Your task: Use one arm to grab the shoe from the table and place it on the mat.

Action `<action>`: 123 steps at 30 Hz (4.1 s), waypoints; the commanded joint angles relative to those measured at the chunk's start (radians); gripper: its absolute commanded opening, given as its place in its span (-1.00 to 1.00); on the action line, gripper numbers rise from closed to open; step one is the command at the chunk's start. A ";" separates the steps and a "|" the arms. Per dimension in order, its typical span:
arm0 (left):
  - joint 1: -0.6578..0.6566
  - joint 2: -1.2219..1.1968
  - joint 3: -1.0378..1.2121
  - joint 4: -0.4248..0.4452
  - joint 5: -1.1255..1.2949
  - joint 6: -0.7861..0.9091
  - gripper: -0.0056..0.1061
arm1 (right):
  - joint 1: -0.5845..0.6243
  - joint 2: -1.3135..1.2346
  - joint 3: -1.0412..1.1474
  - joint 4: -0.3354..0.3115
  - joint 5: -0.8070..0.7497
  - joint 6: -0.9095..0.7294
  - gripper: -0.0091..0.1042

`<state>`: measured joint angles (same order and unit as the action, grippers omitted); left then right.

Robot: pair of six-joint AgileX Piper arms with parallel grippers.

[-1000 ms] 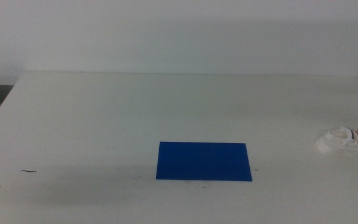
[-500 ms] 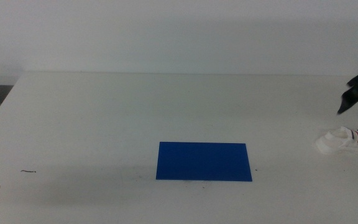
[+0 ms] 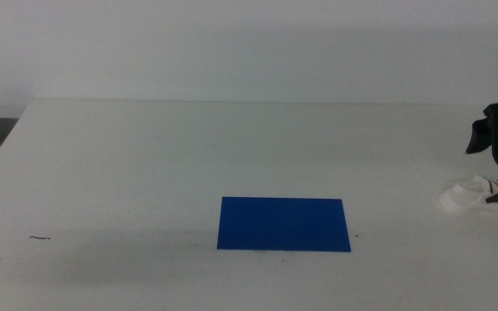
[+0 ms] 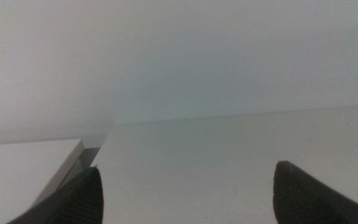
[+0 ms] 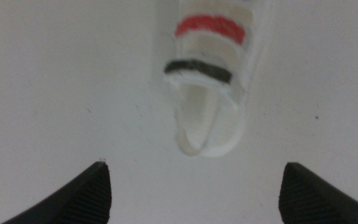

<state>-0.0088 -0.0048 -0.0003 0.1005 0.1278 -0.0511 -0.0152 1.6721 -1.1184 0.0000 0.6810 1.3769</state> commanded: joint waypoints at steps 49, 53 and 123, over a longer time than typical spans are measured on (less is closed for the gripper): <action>0.000 0.005 0.000 -0.004 -0.012 -0.003 0.78 | 0.723 0.383 -0.657 -0.221 0.464 0.252 -0.77; 0.000 0.005 0.000 -0.004 -0.012 -0.003 0.78 | 0.731 0.385 -0.657 -0.200 0.396 -0.587 -0.78; 0.000 0.005 0.000 -0.004 -0.012 -0.003 0.78 | 0.191 -1.145 0.800 0.027 -0.501 -1.585 0.79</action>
<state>-0.0088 -0.0048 -0.0003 0.1005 0.1278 -0.0511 0.2011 0.6045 -0.3951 0.0305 0.2271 -0.2171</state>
